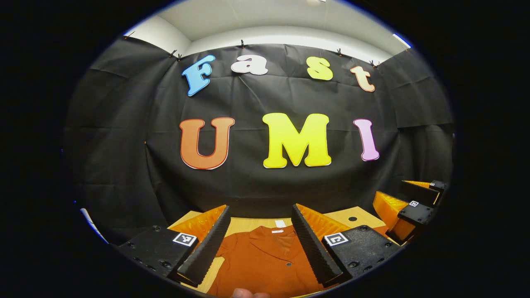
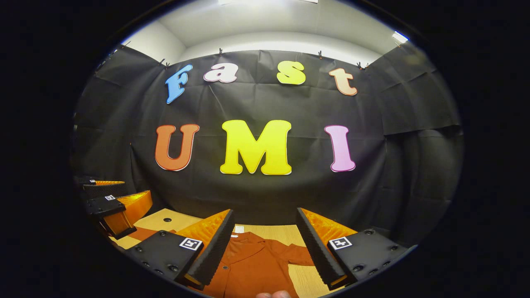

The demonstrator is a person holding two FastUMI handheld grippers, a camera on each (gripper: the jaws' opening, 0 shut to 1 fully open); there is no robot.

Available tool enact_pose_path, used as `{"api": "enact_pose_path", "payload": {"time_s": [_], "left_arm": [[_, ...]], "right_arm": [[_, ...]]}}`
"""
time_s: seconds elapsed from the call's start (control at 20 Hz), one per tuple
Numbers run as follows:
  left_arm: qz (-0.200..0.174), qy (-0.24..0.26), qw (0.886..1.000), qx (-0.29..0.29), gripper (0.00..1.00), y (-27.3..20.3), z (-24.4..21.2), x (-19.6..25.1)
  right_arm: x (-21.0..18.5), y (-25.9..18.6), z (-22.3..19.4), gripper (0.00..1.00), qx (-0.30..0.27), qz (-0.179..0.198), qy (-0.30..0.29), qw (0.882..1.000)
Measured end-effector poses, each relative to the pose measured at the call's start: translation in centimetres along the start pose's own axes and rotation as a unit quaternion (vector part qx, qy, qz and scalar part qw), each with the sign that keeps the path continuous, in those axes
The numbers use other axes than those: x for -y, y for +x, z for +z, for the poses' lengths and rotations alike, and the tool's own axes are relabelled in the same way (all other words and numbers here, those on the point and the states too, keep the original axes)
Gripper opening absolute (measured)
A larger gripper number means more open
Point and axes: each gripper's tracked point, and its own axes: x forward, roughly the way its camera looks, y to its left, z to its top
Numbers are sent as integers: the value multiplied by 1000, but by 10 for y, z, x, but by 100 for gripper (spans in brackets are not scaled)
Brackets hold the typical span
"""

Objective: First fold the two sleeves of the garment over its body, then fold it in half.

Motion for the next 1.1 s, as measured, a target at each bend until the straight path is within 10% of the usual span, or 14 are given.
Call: {"api": "enact_pose_path", "payload": {"time_s": [0.7, 1.1], "left_arm": [[-9, 9, 1000, -13, 96, 9, -7, 19], [-63, 10, 997, -45, 96, 23, -33, 74]], "right_arm": [[21, 21, -21, 94, -33, 7, 37, 999], [148, 55, -87, 95, -106, -51, 33, 993]]}}
